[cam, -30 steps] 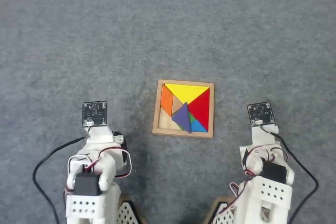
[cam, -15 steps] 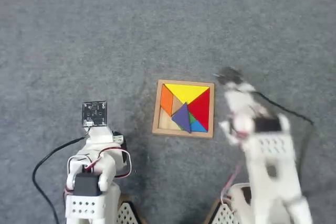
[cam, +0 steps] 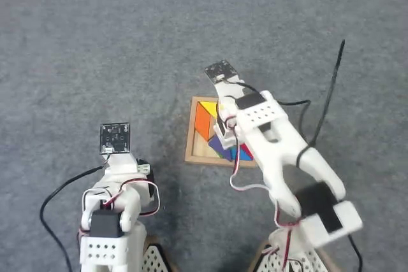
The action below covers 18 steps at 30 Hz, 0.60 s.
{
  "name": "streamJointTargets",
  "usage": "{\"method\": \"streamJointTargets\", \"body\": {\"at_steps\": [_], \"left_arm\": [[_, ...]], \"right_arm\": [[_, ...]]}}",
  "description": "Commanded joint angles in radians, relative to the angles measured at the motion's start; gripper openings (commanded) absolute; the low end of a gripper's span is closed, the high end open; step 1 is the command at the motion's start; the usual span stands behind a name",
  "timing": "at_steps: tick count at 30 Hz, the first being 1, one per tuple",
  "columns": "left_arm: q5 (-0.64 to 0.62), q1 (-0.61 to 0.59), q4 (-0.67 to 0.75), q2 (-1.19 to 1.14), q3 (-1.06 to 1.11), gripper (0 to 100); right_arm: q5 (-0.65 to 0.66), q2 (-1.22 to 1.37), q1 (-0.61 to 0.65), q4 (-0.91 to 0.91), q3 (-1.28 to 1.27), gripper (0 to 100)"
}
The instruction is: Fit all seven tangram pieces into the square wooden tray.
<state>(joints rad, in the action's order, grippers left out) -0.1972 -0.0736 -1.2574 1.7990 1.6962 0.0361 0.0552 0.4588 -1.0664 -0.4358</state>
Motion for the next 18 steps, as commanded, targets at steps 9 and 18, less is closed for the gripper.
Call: {"method": "streamJointTargets", "body": {"at_steps": [9,18], "left_arm": [[0.014,-0.006,-0.005,0.02,-0.013,1],[0.014,-0.006,-0.005,0.02,-0.013,1]], "right_arm": [[-0.021,0.001,0.059,0.022,0.068,2.0],[-0.018,0.048,0.108,0.048,0.074,2.0]]}}
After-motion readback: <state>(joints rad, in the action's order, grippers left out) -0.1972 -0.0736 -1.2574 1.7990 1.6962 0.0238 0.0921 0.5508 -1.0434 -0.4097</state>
